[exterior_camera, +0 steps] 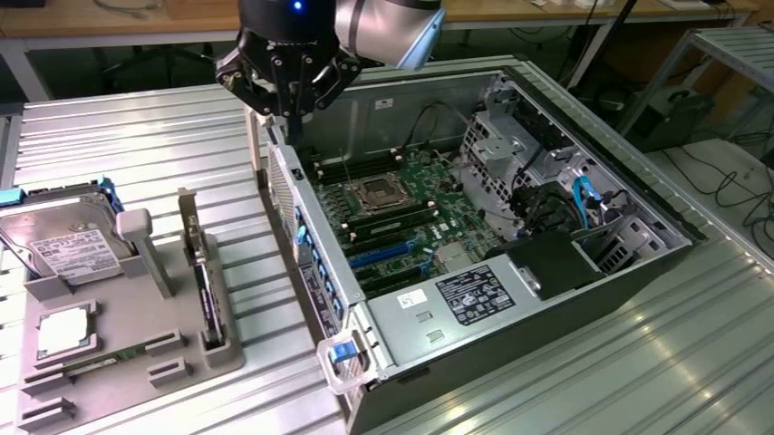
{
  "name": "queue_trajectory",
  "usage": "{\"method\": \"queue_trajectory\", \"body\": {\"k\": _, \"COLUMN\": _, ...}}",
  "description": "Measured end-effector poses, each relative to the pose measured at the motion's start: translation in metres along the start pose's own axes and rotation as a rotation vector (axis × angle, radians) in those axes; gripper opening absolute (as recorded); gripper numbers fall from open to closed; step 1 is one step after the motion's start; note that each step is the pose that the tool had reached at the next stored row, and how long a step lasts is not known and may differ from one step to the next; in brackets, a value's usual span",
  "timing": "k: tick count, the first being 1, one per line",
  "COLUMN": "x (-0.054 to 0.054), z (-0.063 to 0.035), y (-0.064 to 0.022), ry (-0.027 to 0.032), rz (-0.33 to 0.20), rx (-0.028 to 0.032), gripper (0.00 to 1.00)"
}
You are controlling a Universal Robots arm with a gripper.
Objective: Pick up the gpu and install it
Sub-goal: 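Reach for the gpu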
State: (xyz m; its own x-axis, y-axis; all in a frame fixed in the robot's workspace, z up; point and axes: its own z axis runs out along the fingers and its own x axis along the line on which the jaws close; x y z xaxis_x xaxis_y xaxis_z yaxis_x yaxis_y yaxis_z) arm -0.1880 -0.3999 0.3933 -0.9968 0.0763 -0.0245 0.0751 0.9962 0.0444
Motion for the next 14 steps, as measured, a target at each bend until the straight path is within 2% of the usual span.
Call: {"method": "queue_trajectory", "body": {"k": 14, "x": 0.013, "z": -0.0005, "y": -0.0028, "ry": 0.0001, "rz": 0.000, "rx": 0.0000, "gripper": 0.11}}
